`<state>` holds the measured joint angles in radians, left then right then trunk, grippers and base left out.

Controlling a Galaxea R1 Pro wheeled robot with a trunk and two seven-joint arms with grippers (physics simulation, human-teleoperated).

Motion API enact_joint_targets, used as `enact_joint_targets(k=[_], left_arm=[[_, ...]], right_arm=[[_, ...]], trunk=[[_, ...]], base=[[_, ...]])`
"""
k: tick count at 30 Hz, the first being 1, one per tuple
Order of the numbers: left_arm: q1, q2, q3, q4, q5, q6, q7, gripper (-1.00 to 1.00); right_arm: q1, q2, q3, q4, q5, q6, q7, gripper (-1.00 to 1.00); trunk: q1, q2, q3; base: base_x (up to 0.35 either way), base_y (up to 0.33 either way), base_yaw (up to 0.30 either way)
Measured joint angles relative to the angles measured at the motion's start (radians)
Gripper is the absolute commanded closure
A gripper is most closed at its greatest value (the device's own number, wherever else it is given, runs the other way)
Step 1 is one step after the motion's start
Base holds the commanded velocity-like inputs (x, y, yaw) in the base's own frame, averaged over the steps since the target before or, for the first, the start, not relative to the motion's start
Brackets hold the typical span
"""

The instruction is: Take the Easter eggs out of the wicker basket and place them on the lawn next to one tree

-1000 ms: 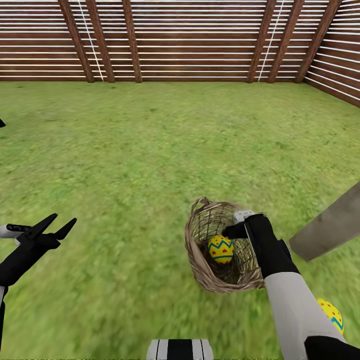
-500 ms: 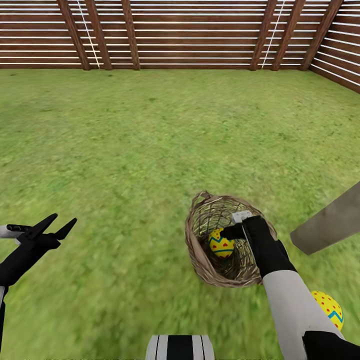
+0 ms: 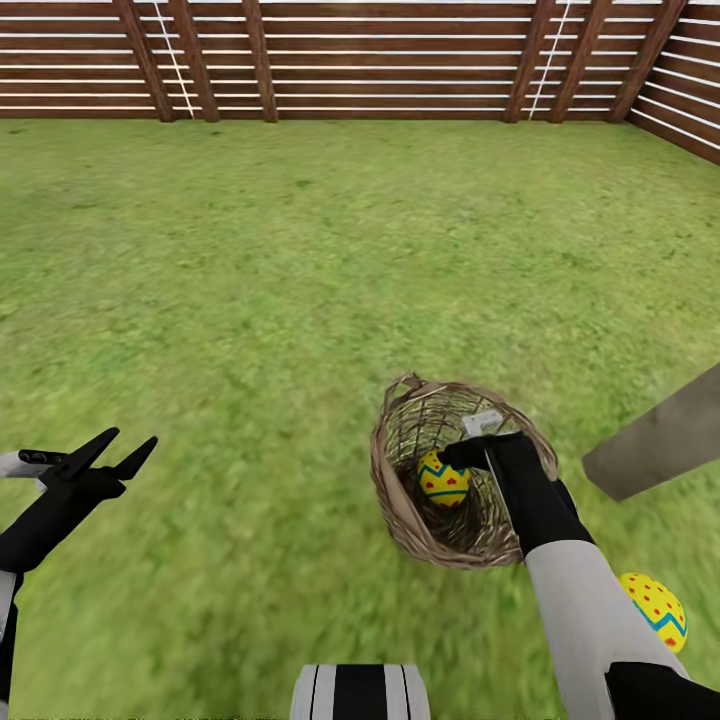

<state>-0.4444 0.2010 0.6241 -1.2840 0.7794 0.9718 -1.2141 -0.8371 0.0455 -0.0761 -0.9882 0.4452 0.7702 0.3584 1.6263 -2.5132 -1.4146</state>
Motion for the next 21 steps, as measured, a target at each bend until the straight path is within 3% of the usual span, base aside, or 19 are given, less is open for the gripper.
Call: enact_joint_targets(k=[21], left_arm=[[0.000,-0.003,0.000,0.000,0.000,0.000,0.000,-1.00]], right_arm=[[0.000,0.000,0.000,-0.015,0.000,-0.058,-0.001,-1.00]], trunk=[[0.009,-0.005,-0.081]], base=[[0.000,0.000,0.000]])
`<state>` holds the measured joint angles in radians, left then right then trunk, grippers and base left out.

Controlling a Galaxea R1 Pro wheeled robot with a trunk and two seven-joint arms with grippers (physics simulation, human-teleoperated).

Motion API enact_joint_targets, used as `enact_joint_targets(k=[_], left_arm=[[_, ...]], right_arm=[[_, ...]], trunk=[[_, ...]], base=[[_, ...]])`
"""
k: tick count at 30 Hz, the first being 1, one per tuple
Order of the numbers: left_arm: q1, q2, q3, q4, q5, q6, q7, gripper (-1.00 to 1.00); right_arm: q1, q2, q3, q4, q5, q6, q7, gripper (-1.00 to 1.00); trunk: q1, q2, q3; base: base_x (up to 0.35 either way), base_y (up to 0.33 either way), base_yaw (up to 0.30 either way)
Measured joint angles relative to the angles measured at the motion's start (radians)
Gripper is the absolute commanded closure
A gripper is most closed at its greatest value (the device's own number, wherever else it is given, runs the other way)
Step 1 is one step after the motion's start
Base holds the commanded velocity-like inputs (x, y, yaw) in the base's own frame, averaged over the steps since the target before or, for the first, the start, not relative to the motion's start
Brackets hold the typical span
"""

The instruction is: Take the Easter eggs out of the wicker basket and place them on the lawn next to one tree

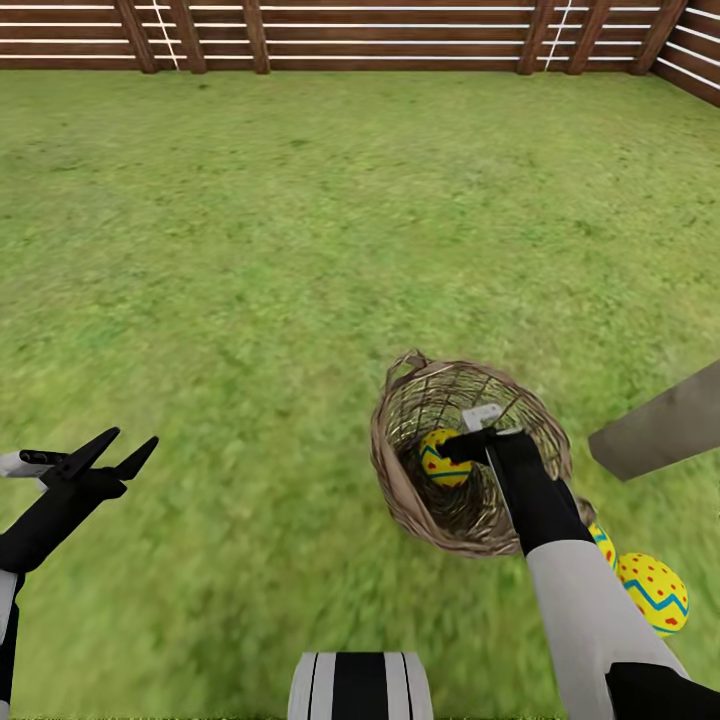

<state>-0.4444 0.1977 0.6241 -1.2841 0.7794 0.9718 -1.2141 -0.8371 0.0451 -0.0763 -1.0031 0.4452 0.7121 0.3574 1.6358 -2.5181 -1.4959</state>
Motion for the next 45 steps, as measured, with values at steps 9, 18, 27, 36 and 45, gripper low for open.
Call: enact_joint_targets(k=[9,18,27,36,45], left_arm=[[0.000,0.000,0.000,0.000,0.000,0.000,0.000,-1.00],[0.000,-0.003,0.000,0.001,0.001,0.000,0.000,-1.00],[0.000,-0.012,0.000,0.002,0.002,-0.001,-0.001,-1.00],[0.000,-0.018,0.001,0.002,0.002,-0.001,-0.001,-1.00],[0.000,-0.024,0.000,0.000,0.000,-0.002,0.000,-1.00]], right_arm=[[0.000,0.001,0.000,-0.021,0.000,-0.009,-0.039,-1.00],[0.000,0.001,0.000,-0.025,0.000,-0.008,-0.071,-1.00],[0.001,0.003,0.003,-0.022,-0.002,-0.007,-0.067,-1.00],[0.010,0.003,0.006,-0.013,-0.013,-0.002,-0.066,-1.00],[0.009,0.003,0.006,-0.014,-0.014,0.000,-0.066,-1.00]], trunk=[[0.003,-0.002,-0.027],[0.003,-0.002,-0.027],[0.003,-0.002,-0.027],[0.003,-0.002,-0.027],[0.006,-0.003,-0.054]], base=[[0.000,0.000,0.000],[0.039,0.000,0.000],[0.058,0.000,0.000],[0.000,0.000,0.000],[0.000,0.000,0.000]])
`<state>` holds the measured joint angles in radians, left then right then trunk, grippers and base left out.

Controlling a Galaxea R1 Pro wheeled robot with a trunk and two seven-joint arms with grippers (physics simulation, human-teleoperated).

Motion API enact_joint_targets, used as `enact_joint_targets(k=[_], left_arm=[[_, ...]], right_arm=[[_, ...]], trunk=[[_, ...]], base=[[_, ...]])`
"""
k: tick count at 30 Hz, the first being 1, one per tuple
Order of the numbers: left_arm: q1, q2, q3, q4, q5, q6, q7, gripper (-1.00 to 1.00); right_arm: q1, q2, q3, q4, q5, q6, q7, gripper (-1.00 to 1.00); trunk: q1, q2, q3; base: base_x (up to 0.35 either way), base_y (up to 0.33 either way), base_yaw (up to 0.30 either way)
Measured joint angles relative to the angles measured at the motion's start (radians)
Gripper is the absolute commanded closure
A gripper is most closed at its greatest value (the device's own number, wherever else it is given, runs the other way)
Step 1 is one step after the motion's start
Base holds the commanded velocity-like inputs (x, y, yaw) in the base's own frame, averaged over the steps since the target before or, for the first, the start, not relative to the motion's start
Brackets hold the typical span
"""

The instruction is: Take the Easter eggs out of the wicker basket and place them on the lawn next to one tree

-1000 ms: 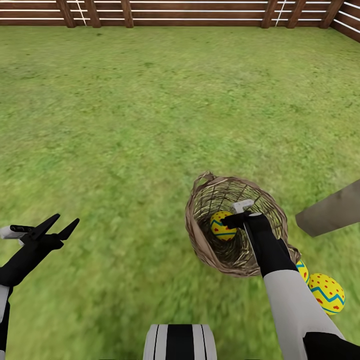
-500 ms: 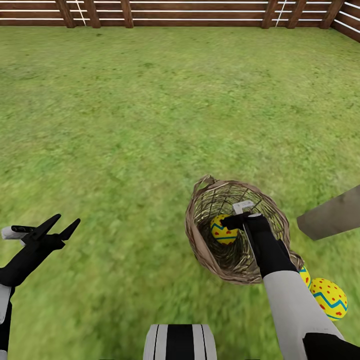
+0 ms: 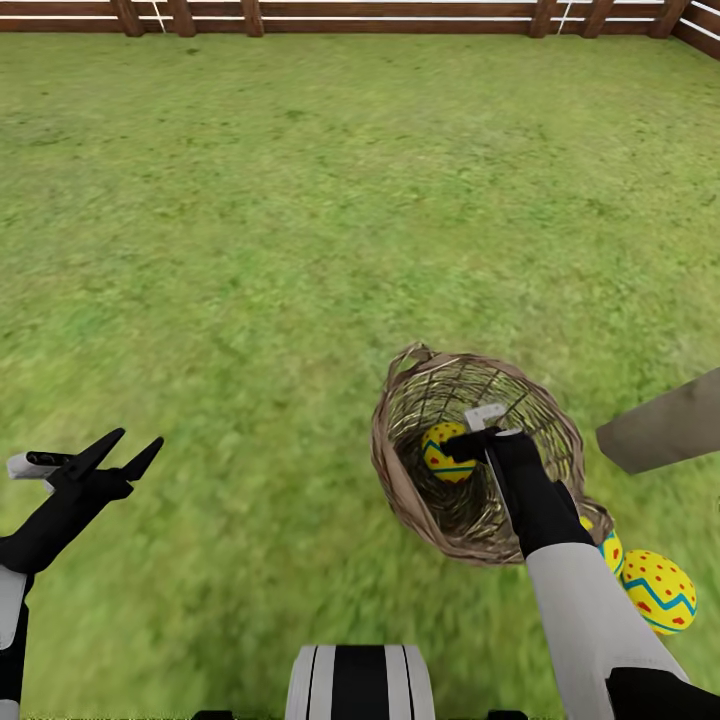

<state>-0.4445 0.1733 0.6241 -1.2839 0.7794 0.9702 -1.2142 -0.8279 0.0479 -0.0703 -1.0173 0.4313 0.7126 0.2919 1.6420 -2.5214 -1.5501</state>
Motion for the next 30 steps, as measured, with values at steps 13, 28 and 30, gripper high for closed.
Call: enact_joint_targets(k=[13,28,30], left_arm=[[0.006,-0.002,0.000,0.011,0.000,-0.001,0.000,-1.00],[0.012,-0.003,0.000,0.011,0.000,-0.003,0.000,-1.00],[0.012,-0.003,0.000,0.011,0.000,-0.003,0.000,-1.00]], right_arm=[[-0.010,0.001,0.000,0.002,-0.004,0.003,-0.004,-1.00],[-0.023,0.003,-0.002,0.012,-0.005,0.061,-0.005,-1.00],[-0.023,0.003,-0.004,0.011,-0.005,0.061,-0.005,-1.00]], trunk=[[0.004,-0.002,-0.031],[0.005,-0.003,-0.047],[0.005,-0.003,-0.047]], base=[[0.000,0.000,0.000],[0.000,0.000,0.000],[0.000,0.000,0.000]])
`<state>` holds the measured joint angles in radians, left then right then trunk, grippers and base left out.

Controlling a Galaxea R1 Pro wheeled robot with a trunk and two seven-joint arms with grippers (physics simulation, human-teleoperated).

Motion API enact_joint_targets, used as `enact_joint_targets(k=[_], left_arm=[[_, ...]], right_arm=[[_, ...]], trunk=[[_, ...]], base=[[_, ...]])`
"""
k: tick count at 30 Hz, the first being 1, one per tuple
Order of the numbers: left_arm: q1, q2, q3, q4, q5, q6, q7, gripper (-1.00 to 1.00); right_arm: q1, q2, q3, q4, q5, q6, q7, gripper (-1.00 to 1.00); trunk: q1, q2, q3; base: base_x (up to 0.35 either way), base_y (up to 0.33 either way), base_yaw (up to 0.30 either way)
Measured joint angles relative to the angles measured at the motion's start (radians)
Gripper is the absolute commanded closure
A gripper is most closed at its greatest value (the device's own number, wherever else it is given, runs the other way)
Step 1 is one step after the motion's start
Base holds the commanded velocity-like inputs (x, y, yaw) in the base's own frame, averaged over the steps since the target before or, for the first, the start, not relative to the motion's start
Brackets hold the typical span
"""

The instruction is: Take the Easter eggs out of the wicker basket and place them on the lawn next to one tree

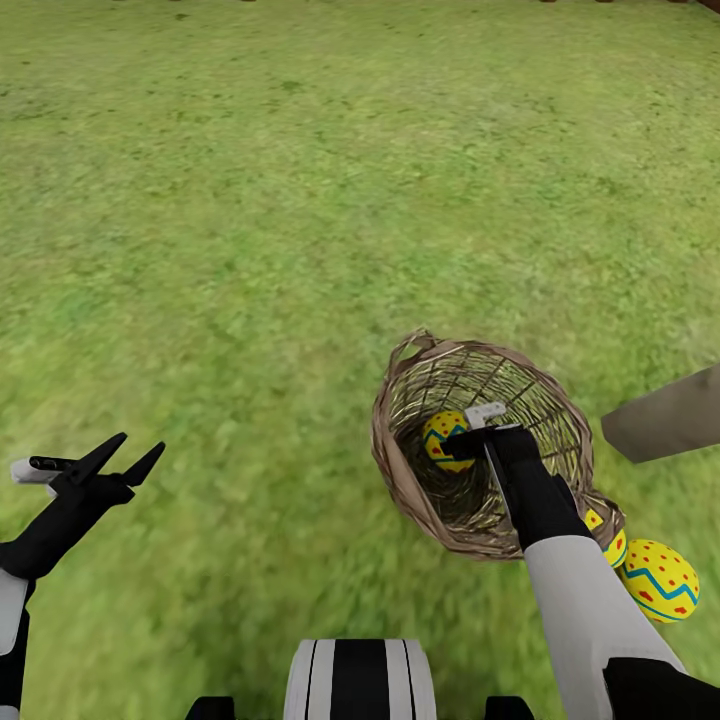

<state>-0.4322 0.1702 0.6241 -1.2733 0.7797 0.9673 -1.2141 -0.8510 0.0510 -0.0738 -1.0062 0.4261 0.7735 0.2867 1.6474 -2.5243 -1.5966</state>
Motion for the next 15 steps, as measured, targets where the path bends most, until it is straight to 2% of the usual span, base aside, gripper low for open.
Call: enact_joint_targets(k=[5,11,15], left_arm=[[0.000,0.000,0.000,0.006,0.000,0.000,0.000,-1.00],[0.000,0.000,0.000,0.020,0.000,-0.001,0.000,-1.00],[0.000,0.000,0.000,0.023,0.001,-0.001,0.000,-1.00]], right_arm=[[0.000,0.000,-0.001,-0.005,0.001,0.002,0.000,-1.00],[0.000,0.000,-0.001,-0.005,0.001,0.002,0.000,-1.00],[0.000,0.000,-0.001,-0.005,0.001,0.003,0.000,-1.00]], trunk=[[0.000,0.000,0.000],[0.000,0.000,0.000],[0.000,0.000,0.000]], base=[[0.005,0.000,0.000],[0.163,-0.011,0.000],[0.038,-0.002,0.000]])
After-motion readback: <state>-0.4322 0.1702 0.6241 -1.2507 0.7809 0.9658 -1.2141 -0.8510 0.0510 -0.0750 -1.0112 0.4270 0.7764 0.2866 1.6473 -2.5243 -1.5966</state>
